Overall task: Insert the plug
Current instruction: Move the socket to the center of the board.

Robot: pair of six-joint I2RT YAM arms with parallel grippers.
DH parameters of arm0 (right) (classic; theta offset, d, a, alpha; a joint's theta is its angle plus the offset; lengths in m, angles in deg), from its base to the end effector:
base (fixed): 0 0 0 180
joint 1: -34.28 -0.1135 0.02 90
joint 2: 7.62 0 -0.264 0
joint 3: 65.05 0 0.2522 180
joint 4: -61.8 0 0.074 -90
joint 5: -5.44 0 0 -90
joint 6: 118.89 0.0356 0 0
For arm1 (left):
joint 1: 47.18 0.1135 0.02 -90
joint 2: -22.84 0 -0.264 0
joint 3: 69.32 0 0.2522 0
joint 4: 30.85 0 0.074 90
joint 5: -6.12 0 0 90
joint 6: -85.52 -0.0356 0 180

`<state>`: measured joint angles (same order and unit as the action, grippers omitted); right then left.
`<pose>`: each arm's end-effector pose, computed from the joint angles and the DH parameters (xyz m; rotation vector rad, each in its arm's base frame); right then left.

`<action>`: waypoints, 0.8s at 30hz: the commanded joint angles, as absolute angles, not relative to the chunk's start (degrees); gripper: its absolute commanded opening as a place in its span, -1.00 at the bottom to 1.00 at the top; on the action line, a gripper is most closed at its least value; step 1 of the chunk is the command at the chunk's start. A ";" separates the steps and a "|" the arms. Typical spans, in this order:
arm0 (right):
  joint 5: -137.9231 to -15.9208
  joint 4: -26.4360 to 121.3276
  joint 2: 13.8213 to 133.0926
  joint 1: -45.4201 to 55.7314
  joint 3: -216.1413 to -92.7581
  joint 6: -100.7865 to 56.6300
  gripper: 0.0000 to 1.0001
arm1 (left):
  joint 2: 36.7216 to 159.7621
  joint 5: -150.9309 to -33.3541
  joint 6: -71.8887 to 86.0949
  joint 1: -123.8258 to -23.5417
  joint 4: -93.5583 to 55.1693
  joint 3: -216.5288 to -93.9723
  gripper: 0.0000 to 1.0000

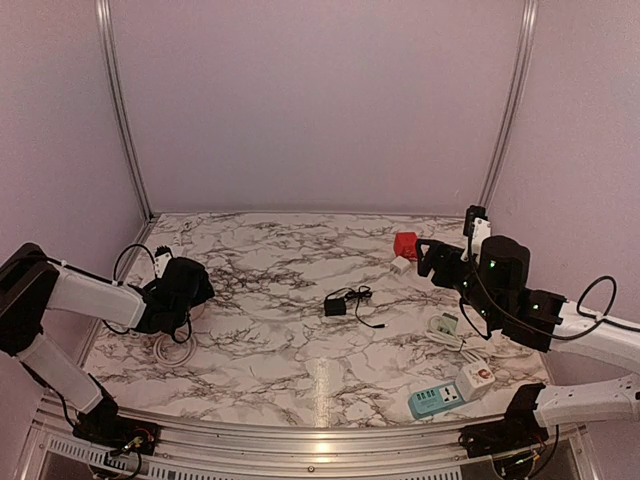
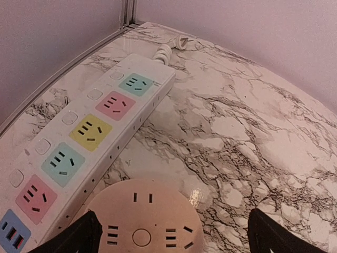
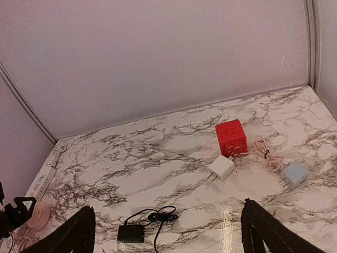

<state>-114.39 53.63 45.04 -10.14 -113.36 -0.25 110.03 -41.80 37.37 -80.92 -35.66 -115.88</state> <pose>0.1651 0.1369 0.2815 0.1297 1.7781 0.4594 0.2460 -0.1356 0.1542 -0.5292 1.9496 -0.0188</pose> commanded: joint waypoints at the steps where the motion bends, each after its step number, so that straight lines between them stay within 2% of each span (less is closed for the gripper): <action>1: -113.75 55.51 45.33 -10.28 -113.18 -0.69 0.80 | 112.43 -41.52 40.48 -79.88 -33.12 -116.42 0.98; 9: -113.61 55.73 46.07 -10.29 -113.18 -0.68 0.80 | 115.76 -41.85 43.16 -76.54 -32.00 -116.26 0.98; 17: -113.79 55.86 46.19 -10.30 -113.09 -0.73 0.79 | 120.12 -50.61 39.42 -76.19 -39.09 -116.53 0.98; 24: -113.66 56.01 46.03 -10.31 -112.93 -0.71 0.79 | 126.01 -55.82 38.03 -76.52 -45.61 -116.35 0.84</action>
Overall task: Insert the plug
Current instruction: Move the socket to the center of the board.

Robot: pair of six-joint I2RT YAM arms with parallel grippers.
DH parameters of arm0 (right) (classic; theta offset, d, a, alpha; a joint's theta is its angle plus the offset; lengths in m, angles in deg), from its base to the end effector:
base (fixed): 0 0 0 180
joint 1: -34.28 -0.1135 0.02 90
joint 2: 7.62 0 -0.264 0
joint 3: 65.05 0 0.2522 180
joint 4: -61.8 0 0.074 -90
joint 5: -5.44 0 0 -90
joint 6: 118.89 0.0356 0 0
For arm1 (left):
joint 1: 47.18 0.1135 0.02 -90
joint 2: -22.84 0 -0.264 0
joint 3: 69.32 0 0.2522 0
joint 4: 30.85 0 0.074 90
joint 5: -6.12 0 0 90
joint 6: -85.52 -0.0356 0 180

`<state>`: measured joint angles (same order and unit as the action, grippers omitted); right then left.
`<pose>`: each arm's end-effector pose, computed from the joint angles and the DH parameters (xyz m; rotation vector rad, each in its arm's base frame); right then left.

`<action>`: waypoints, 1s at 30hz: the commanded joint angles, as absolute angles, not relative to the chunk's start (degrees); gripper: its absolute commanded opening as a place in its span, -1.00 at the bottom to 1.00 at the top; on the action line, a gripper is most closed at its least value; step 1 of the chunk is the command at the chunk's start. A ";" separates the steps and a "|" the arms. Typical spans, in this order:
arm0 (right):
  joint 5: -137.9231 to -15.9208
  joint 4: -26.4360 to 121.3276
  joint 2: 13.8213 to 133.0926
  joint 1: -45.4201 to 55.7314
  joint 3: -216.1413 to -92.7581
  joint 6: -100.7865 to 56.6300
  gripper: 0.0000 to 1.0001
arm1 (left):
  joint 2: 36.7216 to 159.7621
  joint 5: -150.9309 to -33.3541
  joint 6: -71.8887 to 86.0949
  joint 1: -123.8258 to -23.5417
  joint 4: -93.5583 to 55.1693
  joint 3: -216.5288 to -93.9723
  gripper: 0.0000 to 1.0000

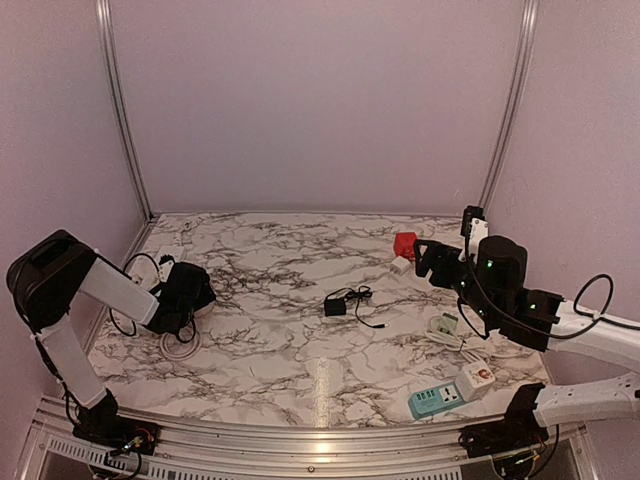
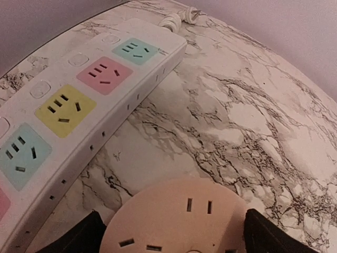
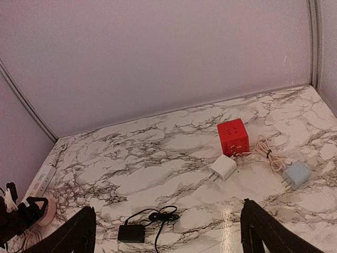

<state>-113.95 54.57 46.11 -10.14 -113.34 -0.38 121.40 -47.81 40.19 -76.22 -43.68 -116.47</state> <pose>0.1675 0.1396 0.2794 0.1214 1.7822 0.4627 0.2698 -0.1258 0.1133 -0.6042 2.0108 -0.0586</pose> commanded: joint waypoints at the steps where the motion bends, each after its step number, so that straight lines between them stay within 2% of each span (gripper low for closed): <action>1: -113.63 56.08 46.14 -10.28 -112.92 -0.76 0.78 | 127.04 -56.60 37.43 -76.77 -46.37 -116.74 0.83; 12: -111.51 57.29 49.23 -10.29 -113.41 -1.77 0.78 | 132.62 -56.64 29.04 -83.45 -46.13 -120.52 0.54; 17: -109.79 57.21 53.07 -10.29 -114.76 -2.38 0.78 | 136.03 -63.87 26.08 -85.49 -50.68 -120.05 0.29; 21: -108.63 57.02 56.00 -10.28 -115.78 -2.62 0.78 | 139.48 -73.61 24.90 -85.81 -57.12 -118.63 -0.04; 23: -107.48 57.15 57.44 -10.30 -116.32 -3.27 0.78 | 141.22 -77.62 24.97 -86.25 -60.23 -117.93 -0.14; 30: -100.75 55.67 67.77 -10.40 -121.13 -5.81 0.76 | 142.53 -78.74 23.80 -92.23 -62.63 -116.91 -0.19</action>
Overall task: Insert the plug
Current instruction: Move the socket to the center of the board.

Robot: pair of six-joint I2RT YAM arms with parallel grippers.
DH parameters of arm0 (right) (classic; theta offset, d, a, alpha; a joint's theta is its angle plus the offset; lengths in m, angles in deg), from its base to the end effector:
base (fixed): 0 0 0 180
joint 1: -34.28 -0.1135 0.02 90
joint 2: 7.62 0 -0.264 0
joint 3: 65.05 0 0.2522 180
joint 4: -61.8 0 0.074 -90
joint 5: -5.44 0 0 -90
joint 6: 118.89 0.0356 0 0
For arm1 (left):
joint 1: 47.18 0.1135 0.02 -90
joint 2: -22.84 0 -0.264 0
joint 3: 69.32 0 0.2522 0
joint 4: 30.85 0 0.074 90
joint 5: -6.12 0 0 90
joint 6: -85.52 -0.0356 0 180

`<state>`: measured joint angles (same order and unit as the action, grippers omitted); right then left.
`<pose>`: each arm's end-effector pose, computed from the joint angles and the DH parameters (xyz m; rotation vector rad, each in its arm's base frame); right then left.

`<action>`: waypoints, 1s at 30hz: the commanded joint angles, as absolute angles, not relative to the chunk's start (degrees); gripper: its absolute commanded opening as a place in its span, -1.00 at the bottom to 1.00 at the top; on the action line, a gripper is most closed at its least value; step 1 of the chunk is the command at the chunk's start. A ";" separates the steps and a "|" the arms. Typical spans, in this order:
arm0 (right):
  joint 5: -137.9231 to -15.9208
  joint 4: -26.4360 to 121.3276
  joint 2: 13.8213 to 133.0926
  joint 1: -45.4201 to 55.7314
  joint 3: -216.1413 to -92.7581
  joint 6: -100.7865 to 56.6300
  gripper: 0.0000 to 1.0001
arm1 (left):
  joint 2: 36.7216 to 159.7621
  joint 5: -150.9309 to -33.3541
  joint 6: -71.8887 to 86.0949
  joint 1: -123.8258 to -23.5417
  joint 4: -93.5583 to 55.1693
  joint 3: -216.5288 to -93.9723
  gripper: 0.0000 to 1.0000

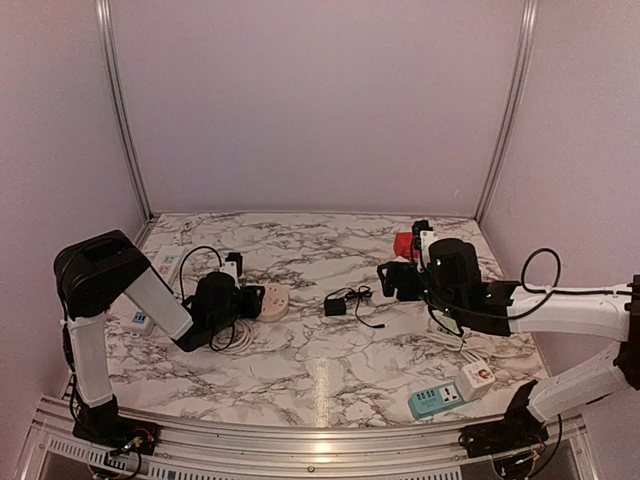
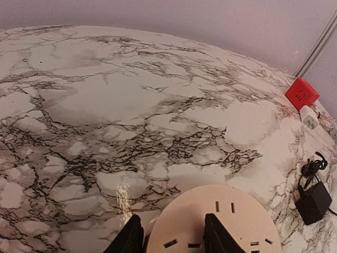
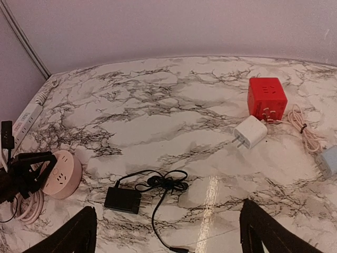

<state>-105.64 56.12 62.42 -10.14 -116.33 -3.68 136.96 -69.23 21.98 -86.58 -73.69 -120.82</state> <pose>0.1992 0.1772 0.2362 -0.0963 1.9894 0.4250 0.2730 -0.2126 0.0938 0.0442 1.9398 -0.5301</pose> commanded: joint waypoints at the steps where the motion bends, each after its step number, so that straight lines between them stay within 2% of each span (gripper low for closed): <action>1: -100.12 55.28 69.64 -10.41 -122.01 -6.05 0.76 | 142.16 -78.19 23.69 -93.30 -62.54 -116.58 -0.19; 8: -95.35 52.66 82.00 -10.83 -127.91 -7.51 0.71 | 139.75 -76.47 22.54 -99.14 -63.88 -113.90 -0.17; 17: -96.37 50.33 89.75 -12.52 -132.47 -9.53 0.70 | 135.81 -76.27 24.39 -100.32 -74.04 -108.07 0.10; 22: -97.25 50.27 92.20 -12.75 -133.71 -9.47 0.70 | 128.90 -75.26 24.96 -100.40 -72.82 -106.46 0.54; 23: -97.28 50.39 92.53 -12.97 -133.82 -9.51 0.70 | 127.15 -74.20 25.04 -100.55 -72.02 -106.12 0.65; 24: -97.46 50.74 92.79 -13.23 -133.95 -9.66 0.70 | 125.50 -73.34 24.99 -100.76 -71.00 -105.78 0.85; 27: -98.99 52.13 93.53 -14.56 -134.15 -10.34 0.70 | 120.98 -71.52 25.04 -101.72 -69.25 -104.72 0.97; 30: -101.59 52.84 95.10 -15.91 -135.10 -10.69 0.70 | 117.08 -70.55 24.53 -103.16 -67.12 -103.91 0.98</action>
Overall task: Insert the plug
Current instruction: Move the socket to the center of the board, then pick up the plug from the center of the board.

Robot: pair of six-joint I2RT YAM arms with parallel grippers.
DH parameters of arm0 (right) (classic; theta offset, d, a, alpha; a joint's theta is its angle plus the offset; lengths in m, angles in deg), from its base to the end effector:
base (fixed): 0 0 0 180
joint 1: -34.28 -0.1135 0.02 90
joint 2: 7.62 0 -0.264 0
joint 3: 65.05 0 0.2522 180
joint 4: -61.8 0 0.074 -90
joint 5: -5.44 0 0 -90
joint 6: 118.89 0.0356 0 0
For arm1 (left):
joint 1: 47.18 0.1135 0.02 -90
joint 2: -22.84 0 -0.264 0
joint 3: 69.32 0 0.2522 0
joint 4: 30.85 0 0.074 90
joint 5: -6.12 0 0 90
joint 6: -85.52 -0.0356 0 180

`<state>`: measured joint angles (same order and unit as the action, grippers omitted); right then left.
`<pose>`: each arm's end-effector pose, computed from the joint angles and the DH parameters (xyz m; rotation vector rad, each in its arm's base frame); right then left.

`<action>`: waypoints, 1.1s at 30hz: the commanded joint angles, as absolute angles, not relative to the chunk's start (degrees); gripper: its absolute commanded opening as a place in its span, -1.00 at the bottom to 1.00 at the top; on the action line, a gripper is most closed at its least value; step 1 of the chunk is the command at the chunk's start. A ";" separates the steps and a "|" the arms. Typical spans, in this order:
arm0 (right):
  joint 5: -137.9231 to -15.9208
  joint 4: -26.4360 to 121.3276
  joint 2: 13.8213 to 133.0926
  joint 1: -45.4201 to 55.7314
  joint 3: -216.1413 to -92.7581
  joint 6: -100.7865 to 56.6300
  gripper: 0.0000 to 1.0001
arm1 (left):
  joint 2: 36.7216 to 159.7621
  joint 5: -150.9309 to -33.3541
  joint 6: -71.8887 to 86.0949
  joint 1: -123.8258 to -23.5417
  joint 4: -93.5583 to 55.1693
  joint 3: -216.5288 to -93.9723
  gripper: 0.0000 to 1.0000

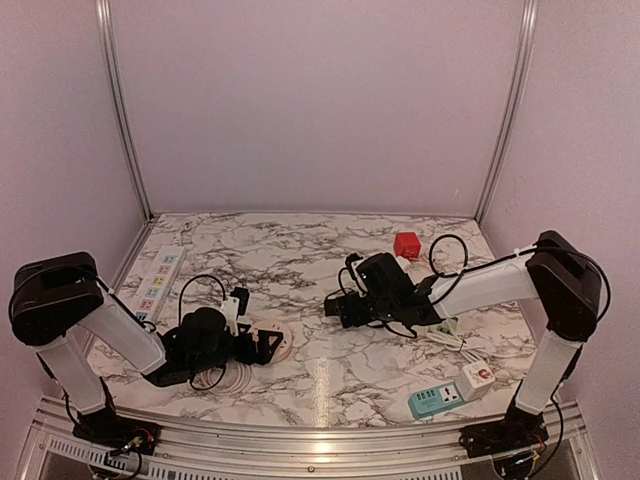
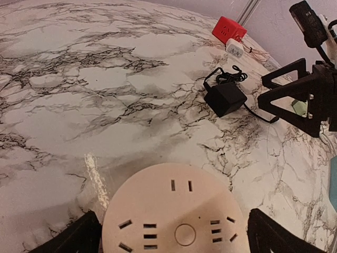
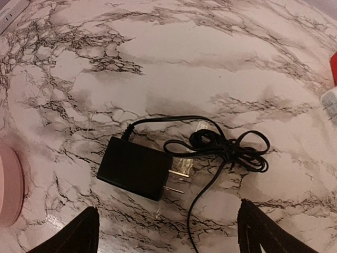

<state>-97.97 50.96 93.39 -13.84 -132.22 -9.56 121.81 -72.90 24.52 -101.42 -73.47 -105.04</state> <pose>0.2446 0.2604 0.1558 -0.4710 2.2975 0.3139 0.1672 -0.2205 0.1107 0.3073 1.9815 -0.7759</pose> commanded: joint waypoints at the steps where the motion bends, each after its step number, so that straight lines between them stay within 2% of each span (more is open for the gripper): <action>1: -102.49 52.87 95.72 -16.21 -135.66 -10.65 0.70 | 116.05 -69.93 24.34 -103.82 -66.54 -103.57 0.98; 16: -108.53 52.35 100.38 -17.14 -137.79 -8.27 0.68 | 112.26 -67.99 24.78 -110.88 -76.70 -95.44 0.98; 27: -103.81 56.86 101.56 -17.28 -136.91 -7.87 0.71 | 107.86 -68.03 24.56 -112.25 -74.31 -94.88 0.98; 33: -107.27 55.51 102.41 -18.94 -138.06 -7.53 0.78 | 105.84 -66.71 24.37 -113.53 -72.41 -95.00 0.98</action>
<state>-104.90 55.33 101.26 -17.25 -135.37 -8.29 107.74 -67.91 24.71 -112.70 -74.08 -95.20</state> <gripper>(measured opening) 0.887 0.988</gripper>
